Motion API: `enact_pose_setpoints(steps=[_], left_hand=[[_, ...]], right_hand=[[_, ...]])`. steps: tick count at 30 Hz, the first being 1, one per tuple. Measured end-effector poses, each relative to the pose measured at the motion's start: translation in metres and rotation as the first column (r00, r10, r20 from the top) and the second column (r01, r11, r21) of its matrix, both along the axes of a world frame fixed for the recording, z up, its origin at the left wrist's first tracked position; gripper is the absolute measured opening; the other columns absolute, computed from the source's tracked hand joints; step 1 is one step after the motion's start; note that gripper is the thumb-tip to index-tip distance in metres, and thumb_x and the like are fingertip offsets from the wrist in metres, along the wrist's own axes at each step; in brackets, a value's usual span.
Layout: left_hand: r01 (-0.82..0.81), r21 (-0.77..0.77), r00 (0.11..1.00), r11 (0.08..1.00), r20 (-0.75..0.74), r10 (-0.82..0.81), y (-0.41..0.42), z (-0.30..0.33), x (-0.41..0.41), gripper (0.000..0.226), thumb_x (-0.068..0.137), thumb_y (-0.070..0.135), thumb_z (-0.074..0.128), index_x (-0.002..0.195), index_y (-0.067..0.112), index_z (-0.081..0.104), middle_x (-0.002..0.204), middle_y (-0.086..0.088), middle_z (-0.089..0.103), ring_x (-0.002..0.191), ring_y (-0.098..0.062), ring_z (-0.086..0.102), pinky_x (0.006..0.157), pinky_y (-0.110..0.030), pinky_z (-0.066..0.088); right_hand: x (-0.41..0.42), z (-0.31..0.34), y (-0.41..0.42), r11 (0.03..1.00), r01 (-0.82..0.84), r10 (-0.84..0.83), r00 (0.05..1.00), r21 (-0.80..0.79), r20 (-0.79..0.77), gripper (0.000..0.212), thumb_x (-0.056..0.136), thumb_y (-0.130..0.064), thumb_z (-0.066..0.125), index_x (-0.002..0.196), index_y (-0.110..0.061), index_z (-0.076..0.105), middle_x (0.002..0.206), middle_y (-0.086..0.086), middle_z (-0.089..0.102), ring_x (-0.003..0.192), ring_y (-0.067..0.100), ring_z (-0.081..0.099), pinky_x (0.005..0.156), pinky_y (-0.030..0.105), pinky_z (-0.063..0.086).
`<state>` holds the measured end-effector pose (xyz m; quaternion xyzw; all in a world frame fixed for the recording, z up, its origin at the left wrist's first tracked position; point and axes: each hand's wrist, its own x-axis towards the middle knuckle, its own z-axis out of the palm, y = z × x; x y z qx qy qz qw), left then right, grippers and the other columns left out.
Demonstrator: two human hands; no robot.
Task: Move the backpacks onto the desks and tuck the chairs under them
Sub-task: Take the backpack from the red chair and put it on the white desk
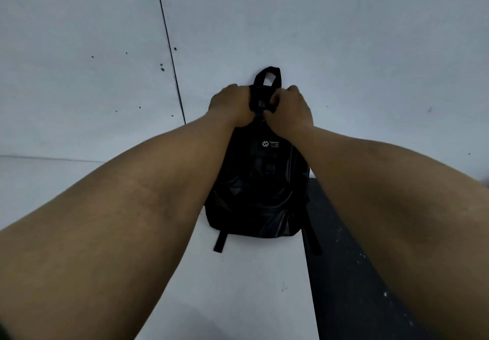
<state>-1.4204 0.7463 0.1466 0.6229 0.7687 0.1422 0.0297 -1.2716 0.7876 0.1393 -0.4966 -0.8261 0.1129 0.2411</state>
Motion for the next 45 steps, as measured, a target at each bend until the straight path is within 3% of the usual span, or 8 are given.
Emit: enact_pose_setpoints(steps=[7,12,17,26,32,36,41,45], left_hand=[[0.073,-0.218,0.99,0.973,0.137,-0.044,-0.066,-0.028,0.012,0.03,0.088,0.031,0.064,0.11,0.011,0.065,0.112,-0.01,0.063,0.099,-0.026,0.06,0.087,-0.037,0.052],[0.144,-0.385,0.983,0.911,0.163,-0.087,-0.134,-0.075,0.022,0.034,0.089,0.033,0.065,0.114,0.009,0.065,0.113,-0.01,0.065,0.1,-0.028,0.062,0.089,-0.036,0.052],[0.15,-0.462,0.975,0.874,0.215,-0.054,-0.229,-0.148,0.036,0.035,0.094,0.029,0.061,0.12,0.006,0.065,0.125,-0.014,0.062,0.113,-0.029,0.059,0.096,-0.036,0.046],[0.126,-0.834,0.975,0.537,0.203,0.087,-0.395,-0.239,0.073,0.054,0.098,0.044,0.051,0.136,0.006,0.052,0.141,-0.011,0.05,0.127,-0.027,0.049,0.104,-0.037,0.042],[0.019,-0.817,0.928,0.577,0.229,0.293,-0.459,-0.246,0.085,0.039,0.096,0.034,0.055,0.124,0.008,0.06,0.13,-0.009,0.057,0.117,-0.024,0.055,0.097,-0.034,0.048],[-0.043,-0.776,0.879,0.63,0.269,0.392,-0.489,-0.244,0.113,0.035,0.095,0.028,0.055,0.123,0.008,0.059,0.127,-0.01,0.059,0.114,-0.025,0.056,0.095,-0.033,0.049],[-0.066,-0.729,0.791,0.681,0.378,0.481,-0.536,-0.241,0.166,0.034,0.094,0.028,0.057,0.121,0.009,0.061,0.126,-0.01,0.06,0.113,-0.023,0.057,0.084,-0.025,0.043],[-0.042,-0.744,0.742,0.667,0.424,0.519,-0.594,-0.247,0.205,0.037,0.092,0.034,0.061,0.121,0.011,0.062,0.129,-0.009,0.059,0.115,-0.024,0.056,0.091,-0.027,0.045]], right_hand=[[0.009,-0.027,-0.076,0.994,-0.083,0.085,0.996,-0.068,0.023,0.013,0.089,-0.02,0.064,0.086,-0.008,0.07,0.102,0.007,0.059,0.084,0.02,0.059,0.067,0.027,0.044],[0.012,-0.076,-0.128,0.93,-0.06,0.156,0.958,-0.363,0.241,0.021,0.088,-0.024,0.064,0.103,-0.011,0.072,0.104,0.011,0.07,0.094,0.029,0.066,0.075,0.032,0.052],[0.023,-0.155,-0.206,0.791,-0.035,0.386,0.803,-0.61,0.454,0.049,0.092,-0.042,0.064,0.128,-0.009,0.062,0.129,0.011,0.061,0.114,0.029,0.058,0.09,0.03,0.046],[0.082,-0.25,-0.359,0.608,0.05,0.587,0.644,-0.793,0.491,0.043,0.097,-0.041,0.053,0.117,-0.004,0.061,0.123,0.012,0.061,0.106,0.029,0.06,0.083,0.035,0.051],[0.113,-0.259,-0.406,0.59,0.054,0.575,0.672,-0.805,0.467,0.038,0.095,-0.03,0.056,0.119,-0.002,0.065,0.123,0.014,0.065,0.11,0.028,0.063,0.092,0.04,0.055],[0.132,-0.257,-0.426,0.63,0.009,0.527,0.73,-0.777,0.435,0.032,0.093,-0.033,0.056,0.113,-0.009,0.064,0.112,0.007,0.062,0.085,0.02,0.058,0.056,0.03,0.049],[0.167,-0.26,-0.461,0.631,-0.059,0.554,0.733,-0.773,0.396,0.035,0.094,-0.034,0.056,0.116,-0.008,0.065,0.12,0.011,0.063,0.104,0.026,0.06,0.078,0.029,0.047],[0.198,-0.27,-0.507,0.627,-0.042,0.579,0.693,-0.778,0.429,0.038,0.094,-0.037,0.058,0.114,-0.006,0.068,0.123,0.012,0.064,0.109,0.028,0.061,0.09,0.034,0.051]])
